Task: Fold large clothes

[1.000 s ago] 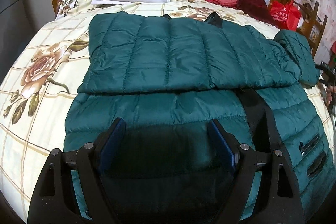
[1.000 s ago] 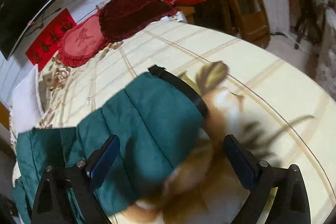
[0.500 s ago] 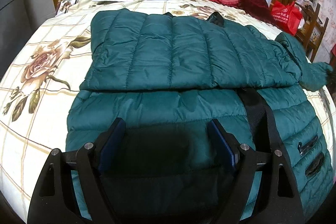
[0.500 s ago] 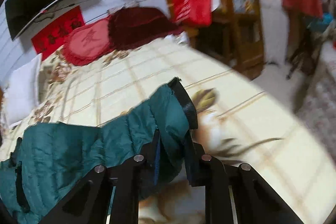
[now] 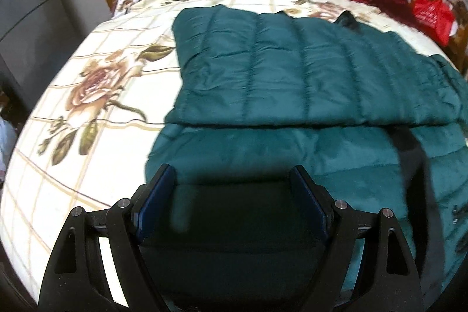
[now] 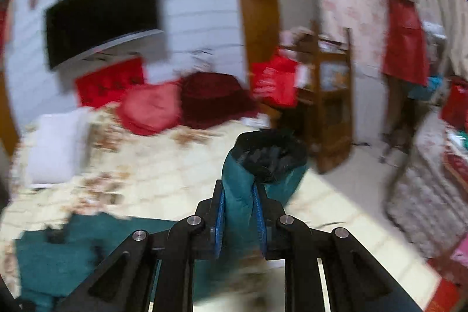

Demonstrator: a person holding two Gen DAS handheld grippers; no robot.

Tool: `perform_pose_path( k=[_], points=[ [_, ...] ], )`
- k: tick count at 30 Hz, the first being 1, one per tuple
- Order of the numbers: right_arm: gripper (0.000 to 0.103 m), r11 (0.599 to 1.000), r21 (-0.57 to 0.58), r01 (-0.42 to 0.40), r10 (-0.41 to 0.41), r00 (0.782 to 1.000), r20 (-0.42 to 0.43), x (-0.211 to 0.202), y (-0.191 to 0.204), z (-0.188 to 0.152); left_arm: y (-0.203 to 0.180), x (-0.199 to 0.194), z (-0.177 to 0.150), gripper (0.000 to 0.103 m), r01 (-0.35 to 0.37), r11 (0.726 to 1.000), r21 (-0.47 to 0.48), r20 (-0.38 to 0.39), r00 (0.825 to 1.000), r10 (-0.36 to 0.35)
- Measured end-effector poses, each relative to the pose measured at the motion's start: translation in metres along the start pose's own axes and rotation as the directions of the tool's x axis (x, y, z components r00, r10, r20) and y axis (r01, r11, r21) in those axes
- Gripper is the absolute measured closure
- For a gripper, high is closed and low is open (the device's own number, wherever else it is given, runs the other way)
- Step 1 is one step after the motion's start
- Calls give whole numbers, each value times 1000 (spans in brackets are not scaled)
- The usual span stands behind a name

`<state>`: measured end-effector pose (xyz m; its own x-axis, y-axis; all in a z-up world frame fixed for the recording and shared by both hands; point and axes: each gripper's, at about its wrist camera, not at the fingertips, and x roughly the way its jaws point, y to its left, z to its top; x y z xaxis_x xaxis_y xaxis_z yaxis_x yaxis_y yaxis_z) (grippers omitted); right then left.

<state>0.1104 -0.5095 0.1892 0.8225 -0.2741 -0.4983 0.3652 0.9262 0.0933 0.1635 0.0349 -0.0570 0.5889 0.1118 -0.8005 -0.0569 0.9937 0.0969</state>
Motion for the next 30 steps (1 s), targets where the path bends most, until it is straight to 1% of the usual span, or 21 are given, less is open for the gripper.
perform_pose_path(
  k=[1,3,4,7,9,12,13,14,16,17,18,19,21,22,23,24,25,26,28,30],
  points=[
    [86,998,7,-67,67,998,2,-3,24,-10,1,1,0,21,-5,1000,4,-3,1000,5],
    [86,988,10,-154,154,988,-2,-3,63,-31,2,1,1,21,-20,1000,10,-4,1000,21],
    [86,977,17,-214,215,977,-6,-2,85,-45,3,0,1,21,-37,999,12,0,999,37],
    [86,942,1,-336,336,941,-30,-1,143,-79,6,0,5,21,-70,997,19,5,998,70],
    [86,904,-46,-424,421,905,-67,2,189,-107,9,3,5,21,-84,996,14,3,996,84],
    [86,852,-94,-516,501,854,-142,14,233,-137,13,9,6,21,-65,998,-9,-25,998,64],
    [86,826,-110,-554,531,828,-179,21,248,-148,14,9,6,21,-58,998,-17,-28,998,58],
    [87,811,-123,-572,544,815,-201,25,256,-154,15,10,7,21,-53,998,-22,-31,998,52],
    [87,816,-137,-562,529,821,-216,28,261,-167,16,10,8,21,-45,999,-25,-35,998,44],
    [87,821,-129,-555,521,823,-225,31,256,-169,16,10,8,21,-42,999,-27,-35,999,41],
    [87,845,-130,-518,485,846,-220,33,248,-167,16,10,8,21,-39,999,-29,-36,999,38],
    [86,876,-147,-459,428,881,-201,35,238,-162,16,10,8,21,-36,999,-32,-36,999,35],
    [86,916,-164,-367,343,926,-158,37,217,-150,18,11,7,21,-27,999,-40,-37,999,26],
    [79,933,-164,-321,300,943,-141,40,203,-143,17,11,7,21,-25,999,-43,-37,999,23],
    [71,944,-165,-284,266,956,-126,41,193,-137,18,11,6,21,-20,999,-48,-38,999,19],
    [37,959,-166,-231,216,971,-105,42,180,-133,18,11,7,21,-19,999,-50,-38,999,17],
    [8,967,-166,-195,183,979,-90,44,171,-131,18,11,6,21,-19,998,-53,-37,999,17],
    [1,969,-170,-181,170,983,-74,47,161,-130,17,11,6,20,-21,998,-53,-36,999,19],
    [1,962,-210,-175,160,983,-84,62,154,-130,16,11,5,20,-26,998,-53,-32,999,24],
    [1,940,-265,-213,191,976,-108,75,156,-132,16,11,5,20,-28,998,-50,-30,999,26]
  ],
)
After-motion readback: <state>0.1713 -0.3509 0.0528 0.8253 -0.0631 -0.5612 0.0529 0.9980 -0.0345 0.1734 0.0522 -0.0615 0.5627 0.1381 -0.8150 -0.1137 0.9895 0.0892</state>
